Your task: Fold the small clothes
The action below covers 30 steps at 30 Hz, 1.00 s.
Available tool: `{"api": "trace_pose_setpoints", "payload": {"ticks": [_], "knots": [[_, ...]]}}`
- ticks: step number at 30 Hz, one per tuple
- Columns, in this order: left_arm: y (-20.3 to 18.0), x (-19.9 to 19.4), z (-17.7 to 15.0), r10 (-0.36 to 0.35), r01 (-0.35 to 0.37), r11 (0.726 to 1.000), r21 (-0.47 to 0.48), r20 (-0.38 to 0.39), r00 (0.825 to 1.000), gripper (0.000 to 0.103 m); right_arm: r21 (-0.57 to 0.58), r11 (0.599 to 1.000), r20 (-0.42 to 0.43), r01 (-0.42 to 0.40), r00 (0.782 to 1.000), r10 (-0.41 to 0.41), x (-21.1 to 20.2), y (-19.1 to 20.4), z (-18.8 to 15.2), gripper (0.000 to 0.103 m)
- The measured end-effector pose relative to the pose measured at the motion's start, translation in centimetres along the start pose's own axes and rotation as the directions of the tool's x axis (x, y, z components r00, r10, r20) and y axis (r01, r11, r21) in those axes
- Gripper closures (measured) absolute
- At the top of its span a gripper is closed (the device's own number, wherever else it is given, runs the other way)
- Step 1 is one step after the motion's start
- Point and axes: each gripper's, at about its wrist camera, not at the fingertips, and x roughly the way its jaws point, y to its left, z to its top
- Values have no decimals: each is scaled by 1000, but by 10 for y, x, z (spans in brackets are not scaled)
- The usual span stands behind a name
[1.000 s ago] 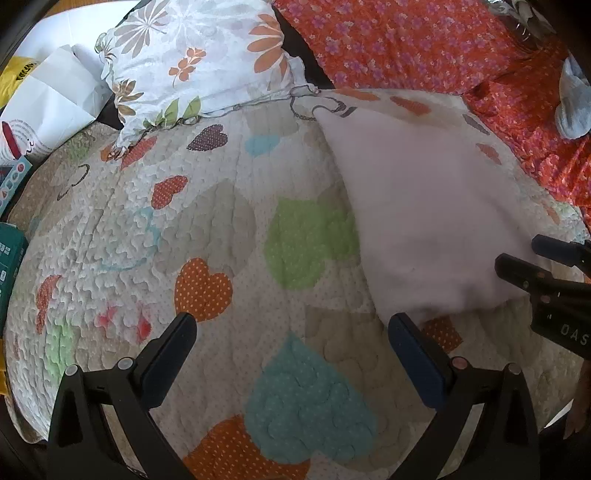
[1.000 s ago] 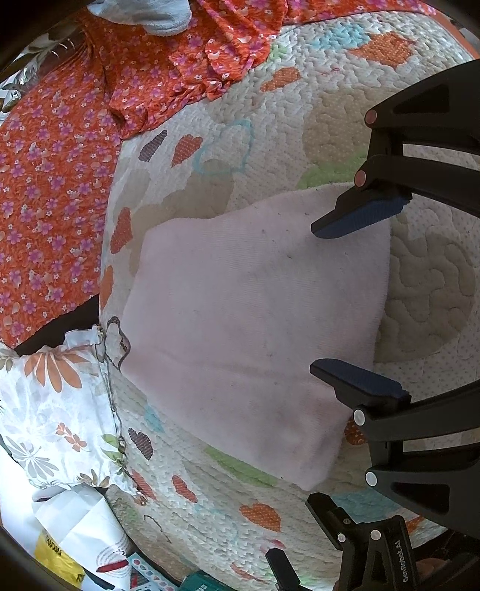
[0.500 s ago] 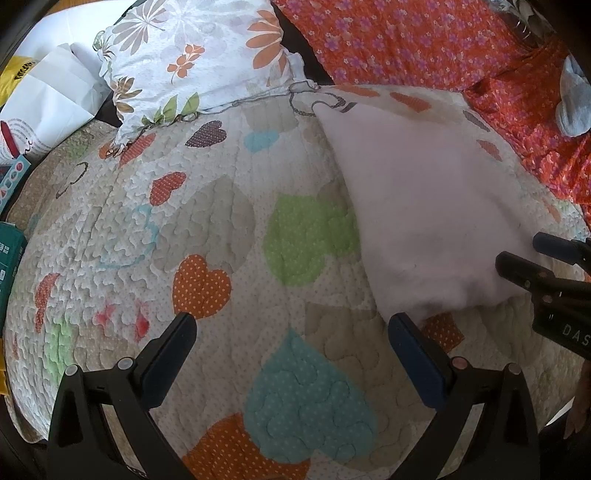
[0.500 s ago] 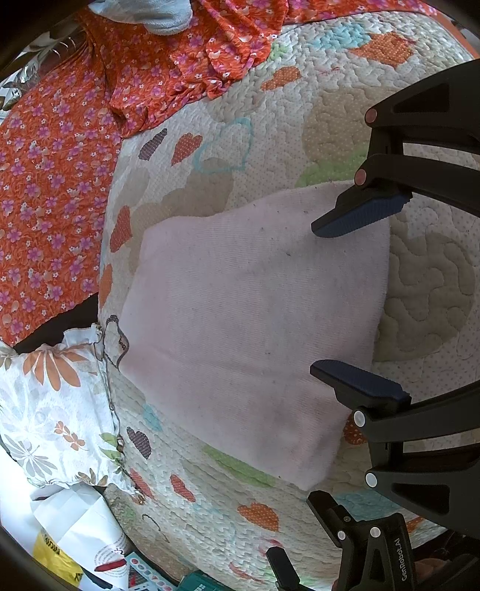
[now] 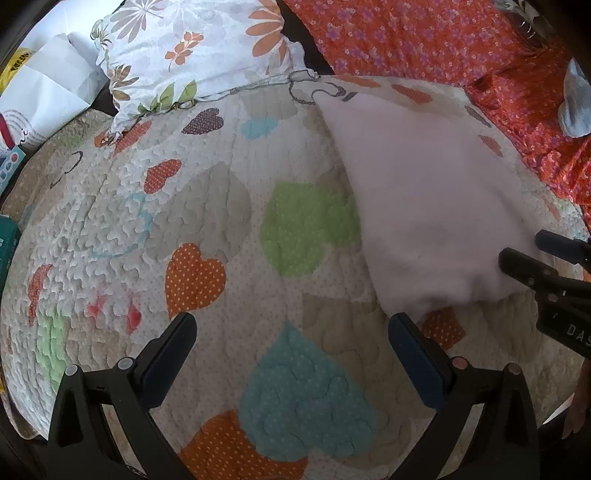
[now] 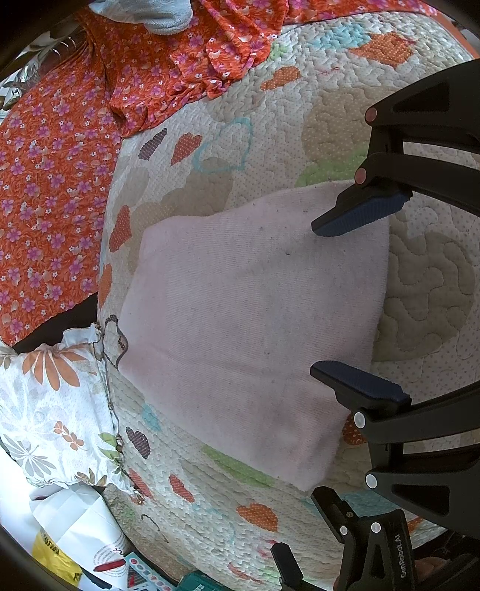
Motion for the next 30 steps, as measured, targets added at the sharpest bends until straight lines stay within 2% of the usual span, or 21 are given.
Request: {"api": "trace_pose_setpoints", "payload": {"ticks": [12, 30], "knots": [[3, 3, 0, -17, 16, 1000, -13, -20, 1000, 0, -9, 1000, -16, 1, 1000, -1, 5, -3, -1, 27], [5, 1, 1, -20, 19, 1000, -23, -9, 1000, 0, -12, 1000, -22, 1, 1000, -1, 6, -3, -1, 26]]}}
